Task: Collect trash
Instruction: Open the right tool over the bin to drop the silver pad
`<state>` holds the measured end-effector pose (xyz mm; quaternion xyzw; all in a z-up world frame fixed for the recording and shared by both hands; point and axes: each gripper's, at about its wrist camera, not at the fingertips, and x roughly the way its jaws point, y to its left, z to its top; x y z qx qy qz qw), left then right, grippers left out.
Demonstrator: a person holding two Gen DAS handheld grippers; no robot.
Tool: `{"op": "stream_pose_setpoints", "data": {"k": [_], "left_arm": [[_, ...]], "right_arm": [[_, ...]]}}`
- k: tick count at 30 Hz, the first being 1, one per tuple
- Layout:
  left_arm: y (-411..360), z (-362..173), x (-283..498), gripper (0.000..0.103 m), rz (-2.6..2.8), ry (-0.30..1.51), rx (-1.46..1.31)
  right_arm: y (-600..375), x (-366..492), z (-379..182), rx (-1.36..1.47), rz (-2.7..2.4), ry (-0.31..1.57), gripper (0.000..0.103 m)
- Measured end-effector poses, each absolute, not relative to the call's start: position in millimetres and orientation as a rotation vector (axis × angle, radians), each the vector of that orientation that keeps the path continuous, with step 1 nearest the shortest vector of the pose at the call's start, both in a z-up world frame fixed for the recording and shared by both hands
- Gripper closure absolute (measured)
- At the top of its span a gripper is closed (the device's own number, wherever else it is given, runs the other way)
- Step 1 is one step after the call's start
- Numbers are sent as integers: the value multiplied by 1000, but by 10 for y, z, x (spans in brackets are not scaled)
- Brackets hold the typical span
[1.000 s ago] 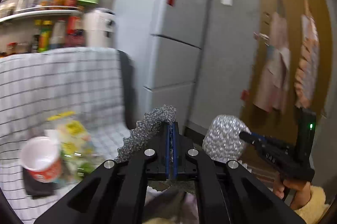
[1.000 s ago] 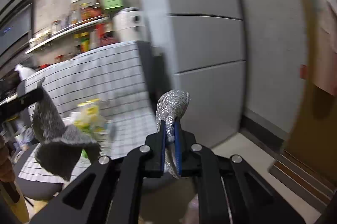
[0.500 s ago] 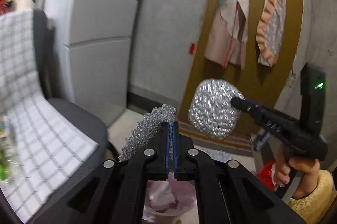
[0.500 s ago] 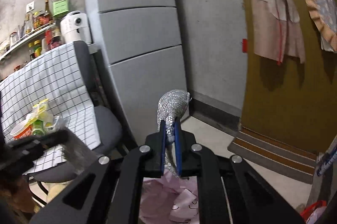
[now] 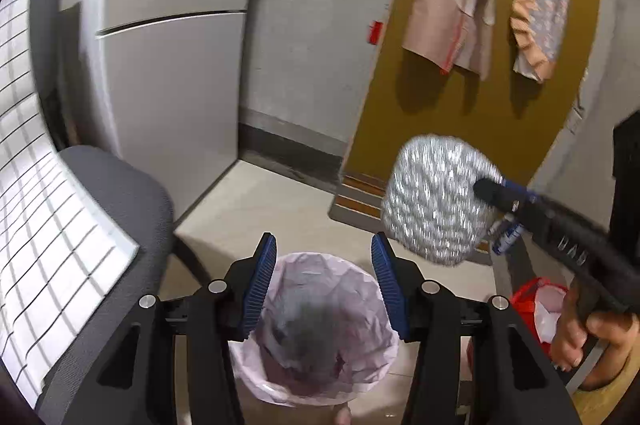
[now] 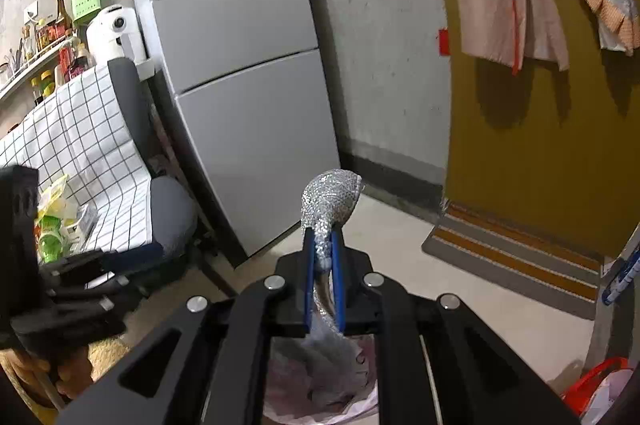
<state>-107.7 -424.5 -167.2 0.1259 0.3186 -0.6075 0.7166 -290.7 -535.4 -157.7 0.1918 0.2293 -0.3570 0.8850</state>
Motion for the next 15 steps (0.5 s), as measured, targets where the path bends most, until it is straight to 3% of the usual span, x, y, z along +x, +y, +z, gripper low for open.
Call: {"op": "stream_pose_setpoints", "data": {"k": [11,15], "left_arm": [[-3523,-1522,-675,52,-1105,652,214],[-3269,-1487,-532,52,-1042,643,189]], "right_arm": [[-5333,-2484,-2094,451,-708,593,94],[-5336,-2361,-2226,468,-707,619,87]]}}
